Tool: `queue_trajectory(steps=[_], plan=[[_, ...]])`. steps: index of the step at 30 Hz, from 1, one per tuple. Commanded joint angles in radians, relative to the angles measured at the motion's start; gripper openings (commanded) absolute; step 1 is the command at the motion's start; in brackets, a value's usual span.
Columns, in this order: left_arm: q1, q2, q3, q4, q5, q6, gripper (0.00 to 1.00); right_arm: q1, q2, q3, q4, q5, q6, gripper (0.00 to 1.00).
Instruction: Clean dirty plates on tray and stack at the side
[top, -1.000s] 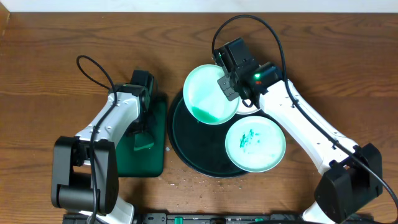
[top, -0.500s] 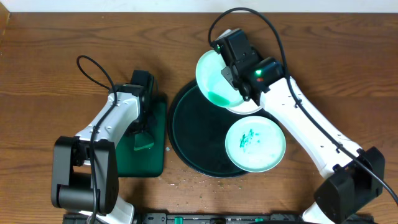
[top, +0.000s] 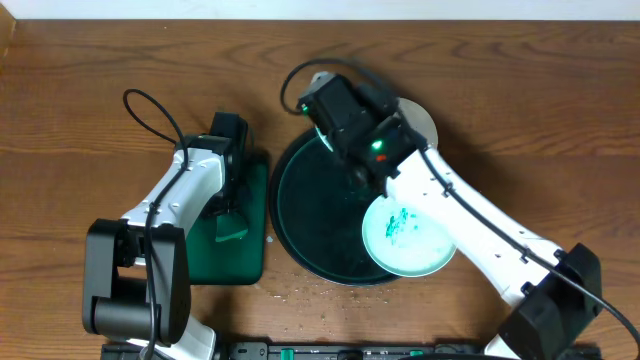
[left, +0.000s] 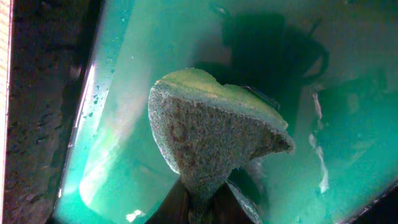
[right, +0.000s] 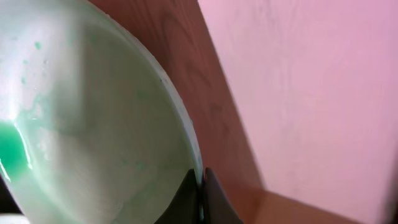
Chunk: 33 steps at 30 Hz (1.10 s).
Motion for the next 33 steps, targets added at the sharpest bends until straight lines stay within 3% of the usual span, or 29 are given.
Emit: queue_trajectory(steps=[1, 18, 33], plan=[[0.005, 0.003, -0.011, -0.003, -0.010, -0.002, 0.09, 0.040, -0.029, 0.023, 0.004, 0.115, -0.146, 0.01], [0.005, 0.003, -0.011, -0.003, -0.010, -0.002, 0.08, 0.107, -0.029, 0.023, 0.062, 0.257, -0.302, 0.01], [0.005, 0.003, -0.011, -0.002, -0.010, -0.002, 0.08, 0.122, -0.029, 0.023, 0.092, 0.265, -0.312, 0.01]])
